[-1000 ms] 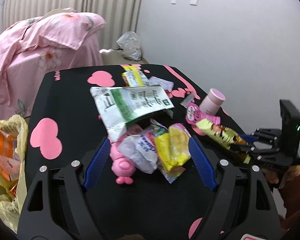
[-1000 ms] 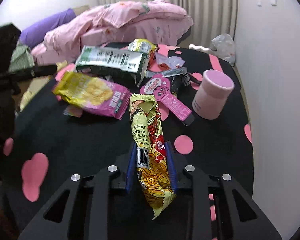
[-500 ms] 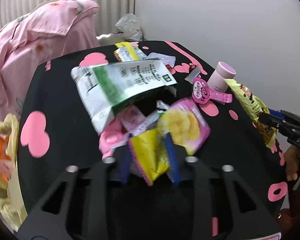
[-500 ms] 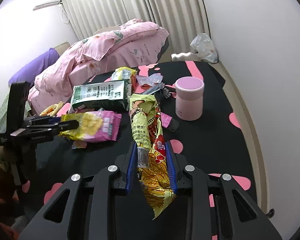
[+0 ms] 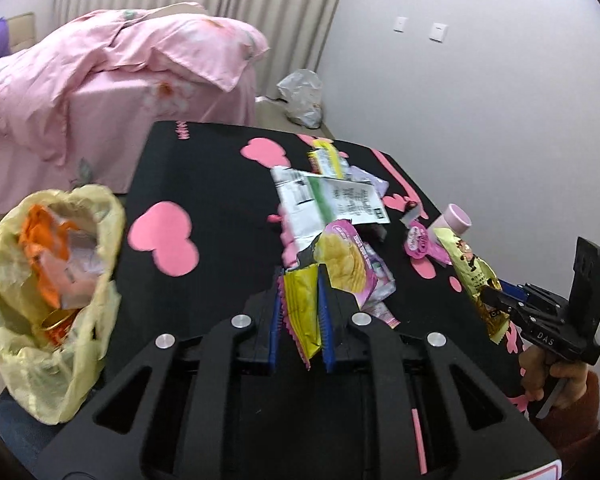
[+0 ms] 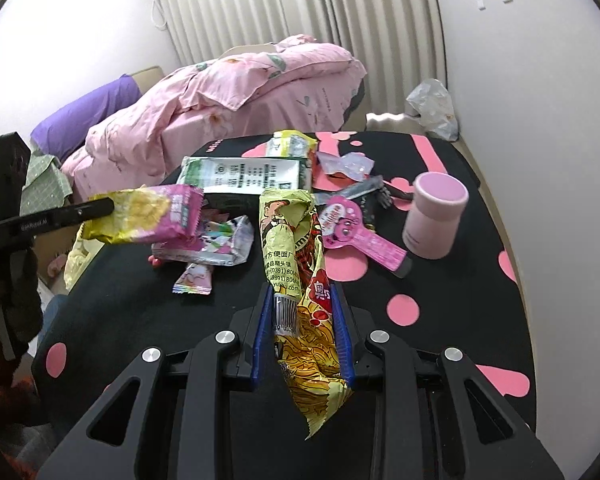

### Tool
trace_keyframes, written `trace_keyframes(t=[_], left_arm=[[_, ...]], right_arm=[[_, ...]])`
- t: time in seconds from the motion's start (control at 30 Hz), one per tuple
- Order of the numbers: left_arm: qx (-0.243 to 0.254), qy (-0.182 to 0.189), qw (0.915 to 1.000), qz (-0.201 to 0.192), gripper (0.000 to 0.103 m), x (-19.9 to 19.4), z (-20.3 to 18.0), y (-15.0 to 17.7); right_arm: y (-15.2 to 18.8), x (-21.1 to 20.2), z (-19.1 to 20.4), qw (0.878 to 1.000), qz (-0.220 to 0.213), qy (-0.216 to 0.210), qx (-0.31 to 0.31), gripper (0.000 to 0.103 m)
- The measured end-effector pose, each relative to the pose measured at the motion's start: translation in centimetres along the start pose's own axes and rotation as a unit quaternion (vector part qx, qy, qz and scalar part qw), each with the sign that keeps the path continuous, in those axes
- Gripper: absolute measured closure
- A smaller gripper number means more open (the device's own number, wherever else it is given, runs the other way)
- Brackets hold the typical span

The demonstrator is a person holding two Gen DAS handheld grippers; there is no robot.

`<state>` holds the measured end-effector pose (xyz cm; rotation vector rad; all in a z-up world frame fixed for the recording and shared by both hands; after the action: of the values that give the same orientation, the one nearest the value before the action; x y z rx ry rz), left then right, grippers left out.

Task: Collect trash
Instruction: 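Grasp the pink-yellow snack packet with the left tool while the right tool holds its wrapper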

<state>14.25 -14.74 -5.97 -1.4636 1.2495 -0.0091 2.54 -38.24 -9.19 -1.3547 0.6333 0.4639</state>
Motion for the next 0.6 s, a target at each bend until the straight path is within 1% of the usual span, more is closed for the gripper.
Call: trace_keyframes(t=[0.1, 0.13, 0.2, 0.23, 0.27, 0.33, 0.37, 0.4, 0.47, 0.53, 0.6], left_arm=[[-0.010, -0.004, 0.9998, 0.020, 0.088, 0.0, 0.8, 1.0], [-0.011, -0.001, 0.9995, 0.029, 0.086, 0.1, 0.8, 1.5], [-0.008, 0.017, 0.9986, 0.049, 0.079, 0.3, 0.7, 2.5], [-0.004, 0.024, 0.9981, 0.057, 0.070, 0.3, 0.6, 2.9], [0.003, 0.034, 0.9972, 0.066, 0.063, 0.3, 0.3, 3.3], [0.023, 0.046, 0.9956, 0.079, 0.058, 0.2, -0.1, 3.8], [0.041, 0.047, 0.9946, 0.083, 0.057, -0.1, -0.4, 4.0], [0.058, 0.045, 0.9940, 0.082, 0.056, -0.3, -0.6, 4.1], [0.092, 0.041, 0.9924, 0.071, 0.046, -0.9, -1.1, 3.8], [0.111, 0.043, 0.9904, 0.070, 0.043, -0.9, -1.6, 3.4], [0.124, 0.048, 0.9881, 0.078, 0.042, 0.2, -1.9, 2.9]], right_arm=[[0.1, 0.0, 0.6, 1.000, 0.002, 0.002, -0.010, 0.075], [0.2, 0.1, 0.8, 1.000, 0.003, 0.002, -0.012, 0.075], [0.3, 0.1, 1.0, 1.000, 0.005, 0.001, -0.015, 0.075], [0.3, 0.2, 1.1, 1.000, 0.005, 0.002, -0.016, 0.075], [0.3, 0.2, 1.1, 1.000, 0.006, 0.002, -0.016, 0.075], [0.4, 0.3, 1.0, 1.000, 0.008, 0.001, -0.012, 0.075], [0.5, 0.3, 0.9, 1.000, 0.009, 0.001, -0.010, 0.075], [0.5, 0.4, 0.8, 1.000, 0.009, 0.001, -0.009, 0.075], [0.7, 0.5, 0.7, 1.000, 0.011, 0.000, -0.006, 0.075], [0.9, 0.8, 0.5, 1.000, 0.015, -0.003, -0.001, 0.075], [1.3, 1.1, 0.5, 1.000, 0.021, -0.003, 0.003, 0.075]])
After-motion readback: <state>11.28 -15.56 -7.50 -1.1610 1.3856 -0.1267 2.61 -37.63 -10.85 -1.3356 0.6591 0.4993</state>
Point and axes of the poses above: each gripper's, at about its wrist camera, not at the fingertips, and x roughly the way its jaws point, z to its left, y to its underside, the point moved 6 cm from there along x, roughly the way its jaws point, and after that the axes turned 10 degrees about y, right-handed, at the moved point
